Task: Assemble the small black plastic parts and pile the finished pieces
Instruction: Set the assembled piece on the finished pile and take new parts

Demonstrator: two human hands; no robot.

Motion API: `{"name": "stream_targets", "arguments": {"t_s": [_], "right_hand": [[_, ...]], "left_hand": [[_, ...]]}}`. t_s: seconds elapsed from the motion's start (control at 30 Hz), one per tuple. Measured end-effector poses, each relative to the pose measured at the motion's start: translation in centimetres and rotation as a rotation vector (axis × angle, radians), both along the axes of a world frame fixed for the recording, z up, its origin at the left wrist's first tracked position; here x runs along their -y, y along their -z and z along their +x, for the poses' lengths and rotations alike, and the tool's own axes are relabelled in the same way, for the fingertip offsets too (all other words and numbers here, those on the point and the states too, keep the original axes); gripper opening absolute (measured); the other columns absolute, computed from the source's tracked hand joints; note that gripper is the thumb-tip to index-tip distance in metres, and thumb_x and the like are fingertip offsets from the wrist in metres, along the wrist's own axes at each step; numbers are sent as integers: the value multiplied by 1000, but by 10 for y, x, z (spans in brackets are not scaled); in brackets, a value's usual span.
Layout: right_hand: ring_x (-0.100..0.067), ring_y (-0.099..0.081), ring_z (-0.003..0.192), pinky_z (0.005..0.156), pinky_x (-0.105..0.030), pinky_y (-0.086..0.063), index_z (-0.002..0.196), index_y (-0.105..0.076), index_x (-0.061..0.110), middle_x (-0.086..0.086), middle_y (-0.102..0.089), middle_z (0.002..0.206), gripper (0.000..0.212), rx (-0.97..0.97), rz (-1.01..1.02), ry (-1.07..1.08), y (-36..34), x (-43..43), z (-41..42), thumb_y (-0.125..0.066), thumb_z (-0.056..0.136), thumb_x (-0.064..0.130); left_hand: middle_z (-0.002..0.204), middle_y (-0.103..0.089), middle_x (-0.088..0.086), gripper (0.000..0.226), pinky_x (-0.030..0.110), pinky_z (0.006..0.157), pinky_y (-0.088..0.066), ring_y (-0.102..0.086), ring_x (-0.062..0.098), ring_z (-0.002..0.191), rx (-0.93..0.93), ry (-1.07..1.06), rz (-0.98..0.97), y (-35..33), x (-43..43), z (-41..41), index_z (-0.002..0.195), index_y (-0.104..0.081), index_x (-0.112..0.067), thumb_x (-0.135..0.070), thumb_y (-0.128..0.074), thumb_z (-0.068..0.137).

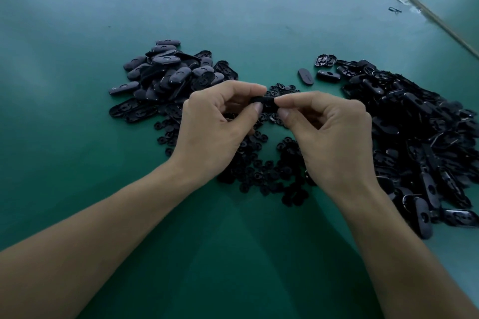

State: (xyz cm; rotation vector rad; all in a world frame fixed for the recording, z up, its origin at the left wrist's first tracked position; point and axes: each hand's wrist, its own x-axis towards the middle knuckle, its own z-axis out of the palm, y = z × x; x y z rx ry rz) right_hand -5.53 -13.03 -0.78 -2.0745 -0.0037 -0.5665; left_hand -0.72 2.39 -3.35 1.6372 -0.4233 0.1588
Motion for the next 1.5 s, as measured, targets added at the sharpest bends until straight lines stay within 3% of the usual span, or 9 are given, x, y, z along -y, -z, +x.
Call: {"name": "stream_targets", "arguments": {"t_s": [0.13,0.37,0.7,0.93,1.1,1.27,1.4,1.5], "right_hand": [[-4,-69,76,71,-15,-53,100,-77,28,18,-72,81,22,10,-18,-5,0,-3,0,-71,91,9],[1,-68,73,67,-10,-49,87,-67,33,18,-69,76,26,-11,4,-41,0,-7,0,-74,88,8],[-7,-69,74,71,-29,-58,80,-62,34,11,-70,75,30,-28,18,-17,3,-8,-1,-75,86,8],[2,-69,76,71,-10,-53,83,-64,31,19,-69,77,29,36,-36,-7,1,-13,-4,-75,87,5],[4,-69,77,73,-11,-54,89,-72,24,20,-70,80,20,64,-71,-24,-1,-14,-4,-74,87,4],[3,-68,78,72,-9,-51,92,-74,28,18,-71,85,19,54,-51,13,0,-9,-2,-78,84,11],[1,-71,87,83,-18,-55,99,-73,29,16,-74,90,25,-58,88,-91,2,-3,1,-77,86,7],[-3,-72,84,81,-21,-56,94,-73,28,11,-76,86,23,-80,159,-110,2,0,2,-78,85,7]], "left_hand": [[87,-77,-4,22,40,73,-63,-74,18,77,-14,21,-4,-1,1,0,103,-74,-22,-7,-71,88],[90,-77,-2,22,40,74,-63,-74,19,79,3,52,11,-1,0,-2,103,-74,-22,-7,-72,87],[90,-77,-3,23,39,80,-61,-74,16,82,33,70,67,-2,1,-4,97,-74,-23,-4,-71,84],[88,-77,-4,21,33,76,-61,-73,13,78,56,39,73,-2,0,-3,100,-75,-21,-5,-75,86],[86,-75,-4,16,27,71,-57,-70,10,72,2,35,50,0,-1,0,101,-72,-18,-8,-76,88],[87,-73,-7,22,27,73,-57,-68,7,74,4,49,43,0,0,1,98,-68,-24,-5,-71,89],[86,-74,-8,22,21,76,-54,-69,6,81,-11,93,-1,-2,1,-1,98,-67,-25,-8,-72,85],[87,-74,-7,22,24,77,-56,-70,8,82,-17,99,-9,-1,-1,-1,98,-69,-25,-8,-75,85]]}}
